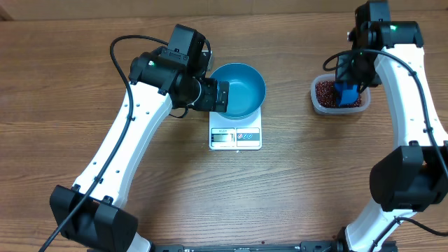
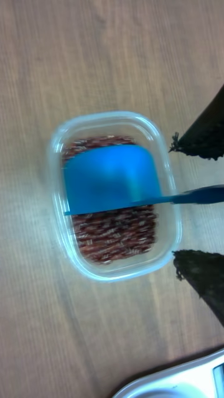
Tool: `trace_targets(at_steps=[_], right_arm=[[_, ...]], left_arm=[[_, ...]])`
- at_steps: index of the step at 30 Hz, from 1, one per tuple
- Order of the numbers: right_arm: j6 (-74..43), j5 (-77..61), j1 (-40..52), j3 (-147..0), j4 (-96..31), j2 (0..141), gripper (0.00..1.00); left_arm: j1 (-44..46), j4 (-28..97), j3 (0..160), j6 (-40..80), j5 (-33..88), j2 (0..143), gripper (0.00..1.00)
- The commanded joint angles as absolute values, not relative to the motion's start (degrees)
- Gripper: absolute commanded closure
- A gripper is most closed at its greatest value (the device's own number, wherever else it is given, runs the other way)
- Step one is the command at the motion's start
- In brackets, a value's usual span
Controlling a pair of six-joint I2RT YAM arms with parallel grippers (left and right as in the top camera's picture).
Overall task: Scoop item into bowl and weigh 150g on scale
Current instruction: 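Lower the scoop into the red beans with the right gripper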
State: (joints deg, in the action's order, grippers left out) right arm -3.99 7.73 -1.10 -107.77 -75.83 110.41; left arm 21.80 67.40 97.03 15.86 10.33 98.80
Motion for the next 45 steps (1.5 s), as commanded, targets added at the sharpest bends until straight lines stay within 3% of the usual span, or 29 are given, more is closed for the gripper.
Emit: trace_targets(at_steps=[1,4,16,24,41,45], right_arm=[[-4.73,7.90,-1.37,-105.47,-74.24,109.34,0.58],[-4.71,8.14,-1.37,-104.71,-74.39,109.34,0.62],[-4.73,9.02,-1.37,-101.34,-71.57,109.34,0.65],[-4.71,9.74,-1.37,-99.98,-69.32,109.36,0.77],[-4.71,10.92,-1.37,-97.43,-66.46,109.36,0.78],[-4.71,10.92,-1.37,-97.43,-66.24,109.36,0.83]], left_arm=[[22.52,67.51,97.65,14.79,8.97,98.98,0.00],[22.55,67.40,97.65,14.79,8.51,99.00,0.00],[22.50,66.65,97.65,14.79,8.36,99.00,0.01],[22.50,65.82,97.65,14.79,8.36,99.00,0.00],[22.50,65.58,97.60,14.79,8.36,99.09,0.00],[22.50,65.47,97.60,14.79,8.36,99.09,0.00]])
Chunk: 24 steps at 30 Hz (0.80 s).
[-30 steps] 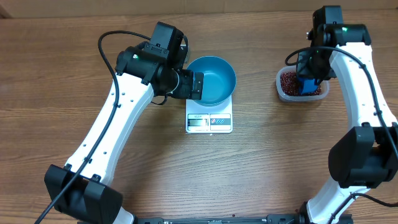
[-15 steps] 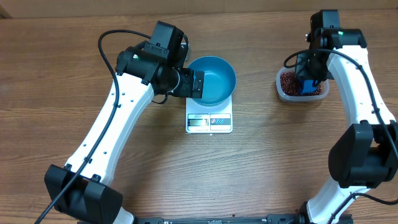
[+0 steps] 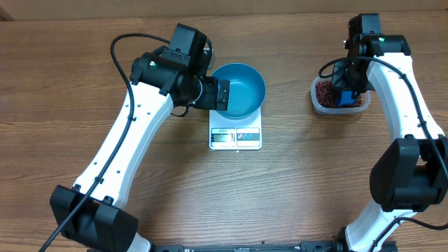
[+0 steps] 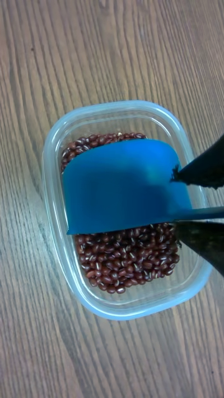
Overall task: Scoop item into bowl and weigh 150g on scale
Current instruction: 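Lower the scoop into the red beans with the right gripper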
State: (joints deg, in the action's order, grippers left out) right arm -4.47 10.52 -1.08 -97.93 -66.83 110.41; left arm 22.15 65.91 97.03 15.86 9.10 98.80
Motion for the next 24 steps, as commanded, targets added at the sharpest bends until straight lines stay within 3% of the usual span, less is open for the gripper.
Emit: trace_targets(at_steps=[1,4,24], right_arm=[[-4.69,10.92,-1.37,-97.43,-66.22,109.36,0.83],[-4.71,10.90,-1.37,-97.32,-66.04,109.51,0.87],[-4.71,10.46,-1.37,-95.59,-64.40,110.43,0.85]], left_arm=[[22.50,65.41,97.60,14.79,8.36,99.09,0.00],[22.50,65.21,97.60,14.79,8.36,99.09,0.00],[22.52,65.08,97.60,15.00,8.36,99.11,0.00]])
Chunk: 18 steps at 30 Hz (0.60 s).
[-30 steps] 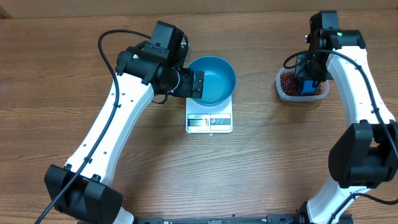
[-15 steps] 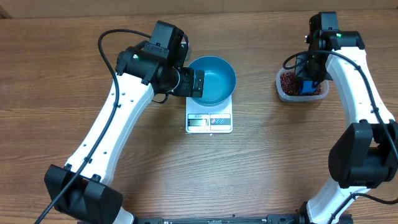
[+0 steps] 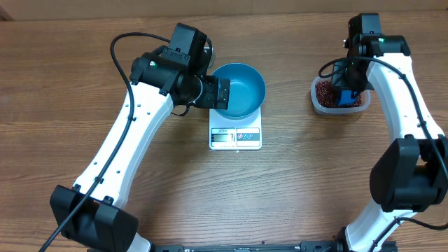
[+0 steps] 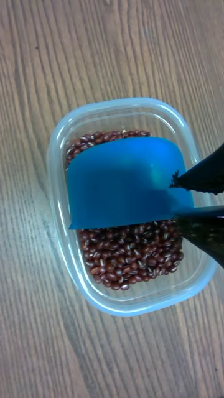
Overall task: Scoop item into bowl and weigh 150g on scale
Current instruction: 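Lower the scoop into the red beans with the right gripper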
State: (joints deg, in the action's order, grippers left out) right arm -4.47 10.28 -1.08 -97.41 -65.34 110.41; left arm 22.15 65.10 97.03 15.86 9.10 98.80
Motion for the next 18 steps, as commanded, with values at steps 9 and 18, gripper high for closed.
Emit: trace_targets(at_steps=[9,18], right_arm=[[-4.69,10.44,-1.37,-94.06,-62.59,110.43,0.90],[-4.71,10.39,-1.37,-94.06,-63.05,110.43,0.76]], left_arm=[[22.52,65.06,97.60,15.00,8.36,99.11,0.01],[22.52,64.90,97.60,15.00,8.36,99.11,0.00]])
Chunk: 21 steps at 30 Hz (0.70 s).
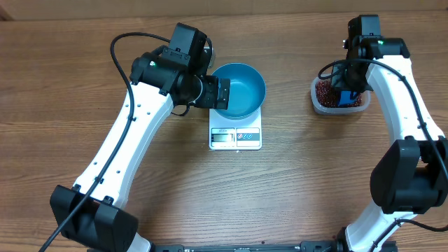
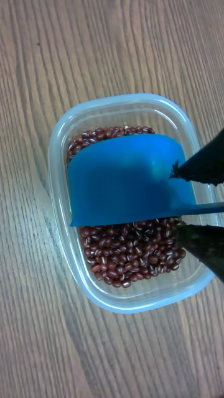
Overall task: Scoop item into bowl and weigh 150g on scale
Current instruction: 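Lower the scoop into the red beans with the right gripper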
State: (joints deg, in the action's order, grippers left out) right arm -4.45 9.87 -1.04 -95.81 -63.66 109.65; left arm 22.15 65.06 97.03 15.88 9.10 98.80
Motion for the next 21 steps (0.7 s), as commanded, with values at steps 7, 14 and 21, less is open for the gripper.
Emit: trace_targets(at_steps=[7,14,21], right_arm=[[-4.73,10.24,-1.37,-94.06,-63.22,110.43,0.73],[-4.71,10.24,-1.37,-94.06,-63.02,110.43,0.60],[-4.71,10.26,-1.37,-94.06,-63.05,110.43,0.77]], left_arm=[[22.52,64.88,97.60,15.00,8.36,99.11,0.00],[22.52,64.79,97.60,15.00,8.36,99.11,0.00],[22.52,64.49,97.60,14.98,8.36,99.11,0.00]])
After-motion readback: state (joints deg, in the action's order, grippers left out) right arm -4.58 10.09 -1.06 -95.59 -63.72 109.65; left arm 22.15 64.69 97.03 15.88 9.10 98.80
